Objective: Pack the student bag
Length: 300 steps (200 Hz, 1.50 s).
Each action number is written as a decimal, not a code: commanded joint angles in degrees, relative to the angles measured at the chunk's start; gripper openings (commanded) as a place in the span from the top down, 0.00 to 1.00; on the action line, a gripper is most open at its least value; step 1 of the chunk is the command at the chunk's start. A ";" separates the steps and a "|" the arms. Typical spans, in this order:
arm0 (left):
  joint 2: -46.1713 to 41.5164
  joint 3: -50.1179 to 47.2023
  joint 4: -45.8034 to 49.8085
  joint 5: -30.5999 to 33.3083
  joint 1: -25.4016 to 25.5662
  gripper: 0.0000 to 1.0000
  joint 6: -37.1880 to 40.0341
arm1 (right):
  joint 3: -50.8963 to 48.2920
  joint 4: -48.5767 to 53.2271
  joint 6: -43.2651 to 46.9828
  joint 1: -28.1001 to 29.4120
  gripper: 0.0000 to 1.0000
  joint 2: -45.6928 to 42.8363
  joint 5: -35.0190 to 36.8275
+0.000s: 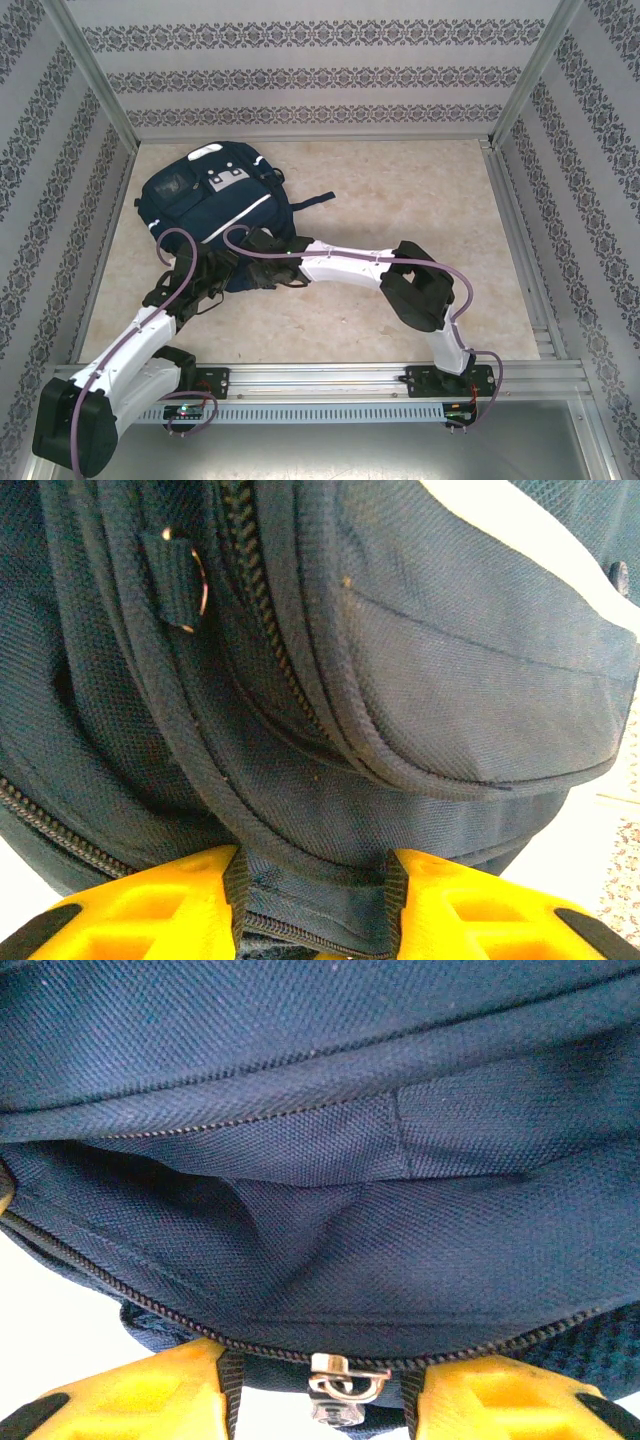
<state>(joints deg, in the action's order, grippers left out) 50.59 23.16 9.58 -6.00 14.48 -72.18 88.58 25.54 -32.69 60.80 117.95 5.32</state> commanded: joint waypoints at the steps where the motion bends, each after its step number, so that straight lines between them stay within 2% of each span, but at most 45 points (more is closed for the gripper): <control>1: 0.73 -0.40 0.10 -0.68 -0.69 0.57 1.14 | 2.89 4.93 0.11 0.88 0.52 1.99 4.97; 41: 1.20 -0.37 0.14 -0.33 -0.69 0.57 1.52 | -0.68 5.62 -0.01 0.83 0.64 -1.06 10.12; 71: 1.94 -0.49 -0.49 -0.67 -0.66 0.57 1.35 | -1.31 6.83 0.64 0.90 0.65 -1.67 12.96; 112: 1.98 -0.29 -0.03 -0.69 -0.75 0.57 1.66 | -2.33 6.70 0.52 0.82 0.73 -3.07 15.40; 141: 2.18 -0.42 -0.23 -0.77 -0.73 0.57 1.52 | -1.67 5.43 2.64 0.90 0.73 -2.42 13.60; 178: 2.10 -0.22 0.04 -1.03 -0.69 0.57 1.76 | 0.11 3.74 6.10 0.85 0.60 -0.59 9.78; 185: 1.98 -0.22 0.11 -1.08 -0.73 0.57 1.78 | 0.51 3.74 6.56 0.88 0.60 -0.38 9.87; 217: 1.99 -0.22 0.22 -1.03 -0.68 0.56 1.78 | 1.89 3.90 8.41 0.88 0.80 0.11 10.15; 230: 2.03 -0.21 0.17 -1.14 -0.68 0.56 1.78 | 1.71 3.98 8.67 0.87 0.91 -0.34 10.15; 247: 1.95 -0.18 0.38 -1.34 -0.70 0.56 1.78 | 0.66 3.82 8.88 0.89 1.00 -1.50 10.28; 300: -0.90 0.23 2.39 -5.15 0.04 0.56 -2.46 | -4.67 1.95 7.13 0.31 1.00 -6.74 6.27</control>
<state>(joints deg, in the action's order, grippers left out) 51.77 23.16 8.91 -8.36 14.50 -72.20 86.39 28.58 -24.88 61.98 115.28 13.82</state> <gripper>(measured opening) 0.437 0.065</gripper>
